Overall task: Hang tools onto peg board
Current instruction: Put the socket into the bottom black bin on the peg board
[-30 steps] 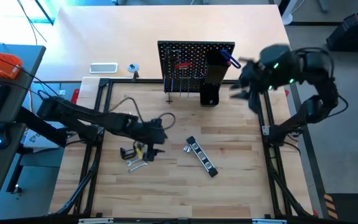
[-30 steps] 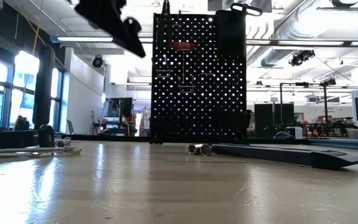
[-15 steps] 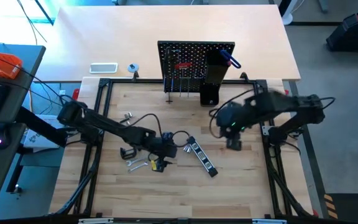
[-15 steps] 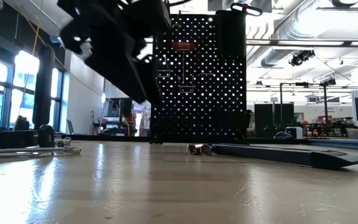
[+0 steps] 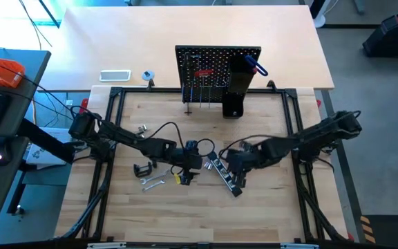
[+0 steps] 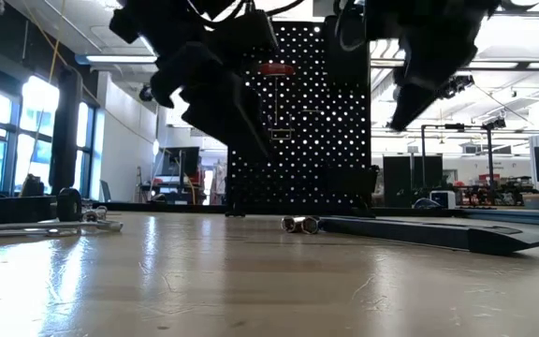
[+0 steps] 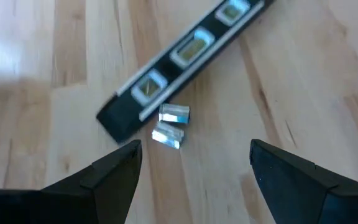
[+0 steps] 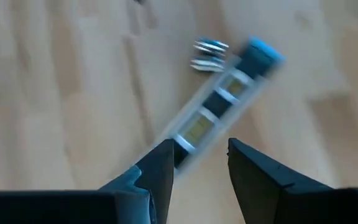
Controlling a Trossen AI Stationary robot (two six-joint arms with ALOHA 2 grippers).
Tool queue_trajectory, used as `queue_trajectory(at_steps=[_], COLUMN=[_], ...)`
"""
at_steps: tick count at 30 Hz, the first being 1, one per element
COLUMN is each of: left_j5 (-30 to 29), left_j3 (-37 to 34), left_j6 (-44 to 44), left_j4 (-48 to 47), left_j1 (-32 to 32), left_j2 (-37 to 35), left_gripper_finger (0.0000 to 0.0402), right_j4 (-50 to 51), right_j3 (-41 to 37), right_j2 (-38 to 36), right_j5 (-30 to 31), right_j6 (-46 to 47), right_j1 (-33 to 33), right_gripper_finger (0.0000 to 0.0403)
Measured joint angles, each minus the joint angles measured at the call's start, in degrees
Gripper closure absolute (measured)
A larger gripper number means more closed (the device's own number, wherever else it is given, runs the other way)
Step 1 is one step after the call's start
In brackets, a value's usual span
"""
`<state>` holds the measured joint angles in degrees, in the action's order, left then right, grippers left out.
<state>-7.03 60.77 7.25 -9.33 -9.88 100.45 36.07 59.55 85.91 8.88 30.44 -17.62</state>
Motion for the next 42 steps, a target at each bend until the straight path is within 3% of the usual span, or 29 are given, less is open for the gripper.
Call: queue_trajectory(at_steps=[5,12,21,42], left_j5=[4.5,5.0,-1.0,4.8], left_j3=[0.0,-0.1,0.0,0.0], left_j6=[1.4,0.0,-2.1,-3.0], left_j4=[2.8,7.8,11.0,16.1], left_j1=[0.7,1.1,2.4,2.8], left_j2=[3.0,8.9,10.9,12.8], left_gripper_finger=[0.0110,0.0126,0.0173,0.0216], right_j4=[-20.7,-29.9,-31.3,-31.2], right_j3=[-10.1,-16.8,-17.3,-17.3], right_j2=[0.0,0.0,0.0,0.0], right_j5=[-0.4,1.2,2.8,5.7], right_j6=[-2.3,-0.3,-0.9,-2.0], right_j1=[-1.6,-1.8,-2.3,-2.3], right_gripper_finger=[0.0258,0.0258,0.0258,0.0258])
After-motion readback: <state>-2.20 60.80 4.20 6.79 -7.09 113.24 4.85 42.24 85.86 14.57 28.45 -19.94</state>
